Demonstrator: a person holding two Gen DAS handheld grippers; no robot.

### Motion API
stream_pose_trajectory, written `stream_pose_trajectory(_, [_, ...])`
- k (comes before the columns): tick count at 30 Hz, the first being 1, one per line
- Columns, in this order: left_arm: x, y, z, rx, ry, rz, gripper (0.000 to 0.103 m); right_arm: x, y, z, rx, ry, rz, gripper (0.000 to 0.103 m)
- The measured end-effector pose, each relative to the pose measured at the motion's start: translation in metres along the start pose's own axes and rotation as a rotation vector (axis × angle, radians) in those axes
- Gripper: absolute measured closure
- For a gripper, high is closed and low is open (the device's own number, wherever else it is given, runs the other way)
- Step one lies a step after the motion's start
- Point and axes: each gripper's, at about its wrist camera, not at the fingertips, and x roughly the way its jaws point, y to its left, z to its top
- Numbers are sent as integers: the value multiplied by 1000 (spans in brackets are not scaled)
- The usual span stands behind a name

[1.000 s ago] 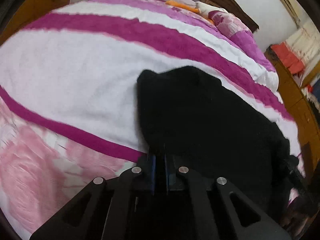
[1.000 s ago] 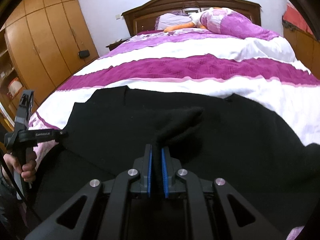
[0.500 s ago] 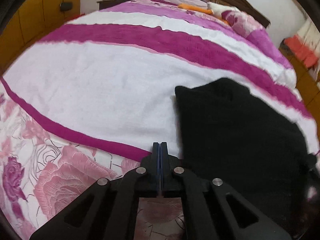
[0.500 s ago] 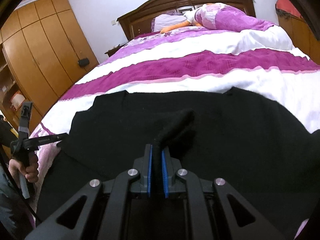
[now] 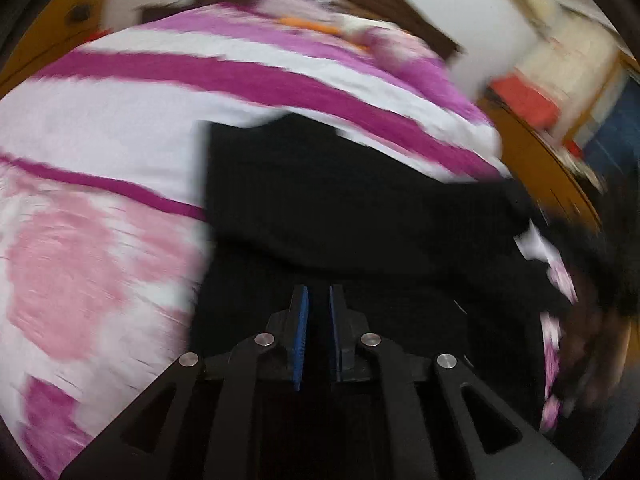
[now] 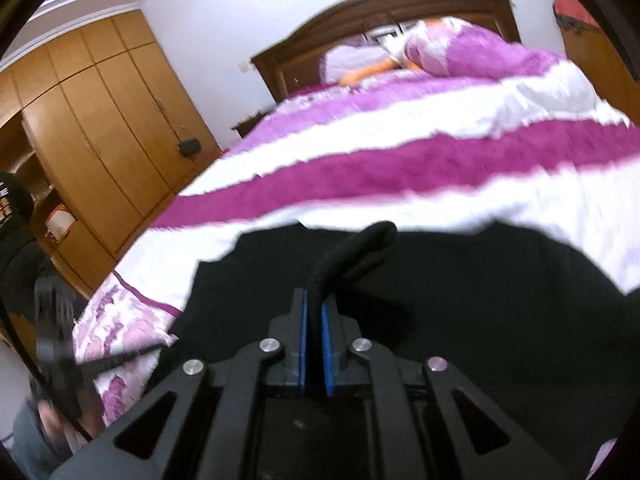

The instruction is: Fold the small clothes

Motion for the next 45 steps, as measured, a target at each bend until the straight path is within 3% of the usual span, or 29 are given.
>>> stream_pose_trajectory(2, [23, -41, -9, 192, 20, 56, 101, 1, 6, 5, 8, -6, 8, 97])
stream_pose_trajectory(4, [49, -70, -13, 355, 13, 192, 101, 4, 7, 9, 25, -8, 9, 97])
stream_pose_trajectory(5, [60, -74, -10, 380, -2, 259, 101, 3, 6, 10, 38, -14, 14, 97])
stream_pose_trajectory(8, [81, -51, 20, 265, 2, 350, 101, -4, 1, 14, 70, -40, 36, 97])
stream_pose_trajectory(11, [82, -2, 49, 163, -41, 563, 102, -14, -6, 17, 53, -70, 24, 97])
stream_pose_trajectory(12, [77, 18, 54, 120, -46, 575, 102, -15, -9, 17, 49, -70, 16, 97])
stream_pose_trajectory(14, [62, 60, 63, -20, -31, 434, 103, -13, -17, 15, 49, -63, 3, 97])
stream_pose_trajectory(16, [53, 78, 66, -74, -30, 398, 103, -7, -28, 11, 60, -52, 7, 97])
stream_pose_trajectory(18, [55, 79, 66, -50, -34, 453, 103, 4, -37, 4, 75, -28, -20, 102])
stream_pose_trajectory(23, [72, 61, 59, 51, -13, 538, 103, 24, -49, -10, 36, 52, -121, 102])
stream_pose_trajectory(25, [70, 48, 53, 91, -7, 558, 103, 29, -55, -17, 41, 87, -122, 102])
stream_pose_trajectory(26, [65, 42, 48, 103, -5, 565, 103, 30, -58, -20, 52, 94, -118, 100])
stream_pose_trajectory(28, [49, 32, 34, 100, -4, 550, 103, 34, -65, -26, 95, 135, -97, 80])
stream_pose_trajectory(29, [43, 36, 32, 87, 10, 518, 89, 36, -69, -30, 129, 154, -66, 60])
stream_pose_trajectory(30, [31, 34, 23, 66, 28, 471, 85, 38, -74, -35, 177, 164, -25, 46])
stream_pose_trajectory(33, [1, 27, 4, 15, 46, 296, 84, 42, -85, -45, 307, 176, 108, 42])
stream_pose_trajectory(36, [-25, 29, -1, -9, 29, 216, 83, 46, -85, -50, 335, 167, 158, 42])
stream_pose_trajectory(38, [-32, 41, 17, -41, -1, 187, 83, 44, -78, -51, 311, 151, 166, 42])
stream_pose_trajectory(42, [-23, 67, 59, -83, -38, 251, 82, 35, -71, -55, 315, 124, 168, 42])
stream_pose_trajectory(45, [-14, 85, 72, -104, -71, 309, 82, 18, -84, -57, 383, 80, 156, 42])
